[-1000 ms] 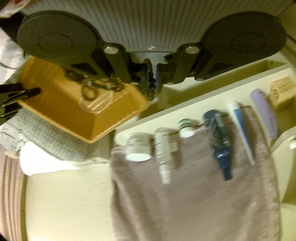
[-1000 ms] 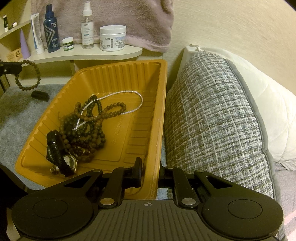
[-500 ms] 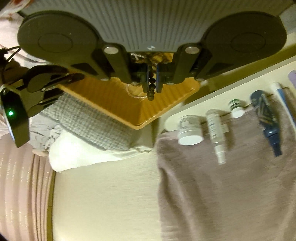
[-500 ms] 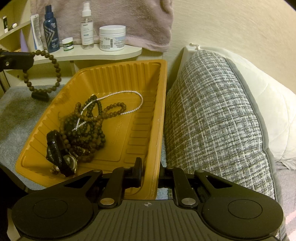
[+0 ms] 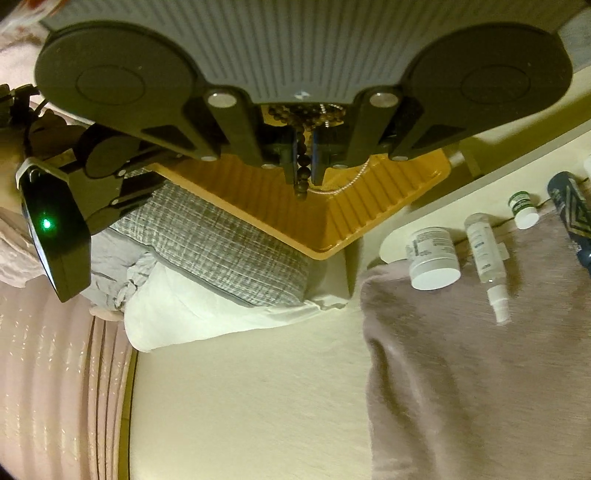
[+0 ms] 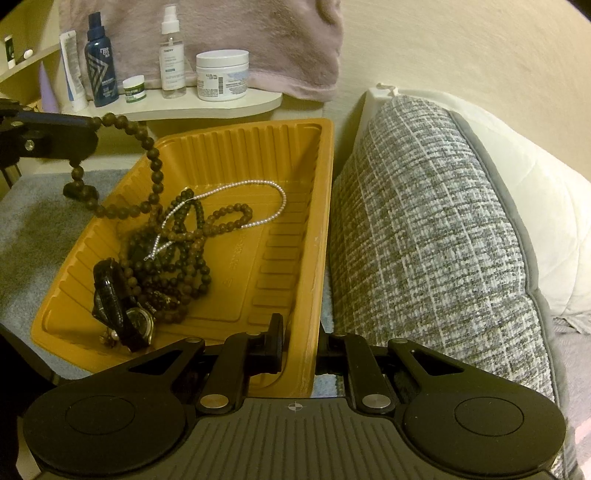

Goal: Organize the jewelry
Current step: 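Carry the dark bead bracelet into the orange tray and open the left gripper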

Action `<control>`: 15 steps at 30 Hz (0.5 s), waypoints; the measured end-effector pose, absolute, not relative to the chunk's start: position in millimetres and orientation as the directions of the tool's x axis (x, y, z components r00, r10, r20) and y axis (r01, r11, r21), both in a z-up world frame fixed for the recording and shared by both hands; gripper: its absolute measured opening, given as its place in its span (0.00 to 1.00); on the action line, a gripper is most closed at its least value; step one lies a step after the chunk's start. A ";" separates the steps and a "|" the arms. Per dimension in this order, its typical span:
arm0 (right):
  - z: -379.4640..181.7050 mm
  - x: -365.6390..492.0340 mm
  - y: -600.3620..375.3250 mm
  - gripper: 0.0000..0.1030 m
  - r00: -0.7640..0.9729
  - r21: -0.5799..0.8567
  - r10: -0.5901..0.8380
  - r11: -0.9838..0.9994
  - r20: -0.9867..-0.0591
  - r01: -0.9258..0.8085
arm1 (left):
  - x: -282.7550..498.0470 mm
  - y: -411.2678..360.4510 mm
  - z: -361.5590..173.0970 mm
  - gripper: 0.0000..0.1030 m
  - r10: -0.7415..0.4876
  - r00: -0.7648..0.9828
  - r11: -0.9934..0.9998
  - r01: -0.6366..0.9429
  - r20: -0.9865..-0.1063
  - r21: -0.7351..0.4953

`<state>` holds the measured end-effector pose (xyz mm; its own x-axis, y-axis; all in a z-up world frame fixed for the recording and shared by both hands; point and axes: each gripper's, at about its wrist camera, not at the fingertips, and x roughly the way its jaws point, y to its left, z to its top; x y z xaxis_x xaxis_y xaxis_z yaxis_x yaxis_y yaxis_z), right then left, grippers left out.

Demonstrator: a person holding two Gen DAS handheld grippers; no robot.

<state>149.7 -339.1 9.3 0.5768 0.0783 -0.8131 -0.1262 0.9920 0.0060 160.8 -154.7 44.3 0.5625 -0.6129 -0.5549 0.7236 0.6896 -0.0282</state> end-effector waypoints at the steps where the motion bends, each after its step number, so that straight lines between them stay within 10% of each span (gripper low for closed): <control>1: 9.2 149.6 -339.2 0.13 0.577 0.007 0.079 0.992 -0.813 -0.126 | 160.7 -156.6 43.3 0.06 -0.614 0.559 0.687 0.726 -0.557 -0.028; 15: 8.4 148.5 -339.7 0.13 0.576 0.009 0.079 0.992 -0.813 -0.123 | 161.3 -172.7 31.1 0.06 -0.614 0.541 0.678 0.734 -0.575 -0.034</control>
